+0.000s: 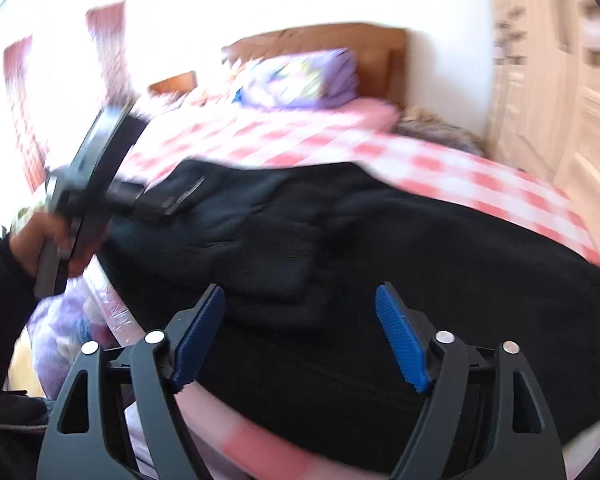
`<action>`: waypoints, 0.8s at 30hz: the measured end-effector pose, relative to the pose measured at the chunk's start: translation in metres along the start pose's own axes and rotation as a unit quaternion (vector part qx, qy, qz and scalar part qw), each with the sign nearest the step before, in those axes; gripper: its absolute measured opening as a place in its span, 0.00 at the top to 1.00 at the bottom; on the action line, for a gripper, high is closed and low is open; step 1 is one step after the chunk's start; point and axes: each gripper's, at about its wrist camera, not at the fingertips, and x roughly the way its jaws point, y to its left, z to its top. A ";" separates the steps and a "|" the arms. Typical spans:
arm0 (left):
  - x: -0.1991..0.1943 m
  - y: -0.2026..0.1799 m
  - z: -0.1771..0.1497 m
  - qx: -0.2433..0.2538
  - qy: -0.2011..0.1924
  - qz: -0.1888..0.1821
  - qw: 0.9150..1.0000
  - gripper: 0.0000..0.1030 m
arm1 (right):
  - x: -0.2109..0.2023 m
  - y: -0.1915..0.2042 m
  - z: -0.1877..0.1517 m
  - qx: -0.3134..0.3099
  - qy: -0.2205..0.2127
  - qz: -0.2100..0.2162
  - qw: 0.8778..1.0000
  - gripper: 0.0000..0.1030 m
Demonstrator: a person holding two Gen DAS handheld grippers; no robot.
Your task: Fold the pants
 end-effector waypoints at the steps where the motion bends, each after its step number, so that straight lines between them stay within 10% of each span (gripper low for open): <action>1: -0.003 0.002 -0.010 -0.002 -0.010 -0.001 1.000 0.01 | -0.015 -0.021 -0.007 0.035 -0.010 -0.013 0.999 0.20; 5: -0.019 0.015 -0.037 -0.041 -0.018 -0.015 0.999 0.01 | -0.063 -0.115 -0.044 0.224 -0.016 -0.069 0.972 0.18; 9: -0.045 -0.013 -0.029 0.012 -0.026 0.065 0.997 0.02 | -0.083 -0.170 -0.079 0.354 -0.006 -0.070 0.933 0.18; 14: -0.091 -0.079 -0.004 0.083 -0.103 -0.017 0.991 0.02 | -0.053 -0.178 -0.078 0.358 0.036 -0.059 0.931 0.18; 24: -0.034 -0.130 -0.007 0.095 -0.069 -0.090 0.989 0.01 | -0.033 -0.171 -0.067 0.332 0.069 -0.069 0.938 0.22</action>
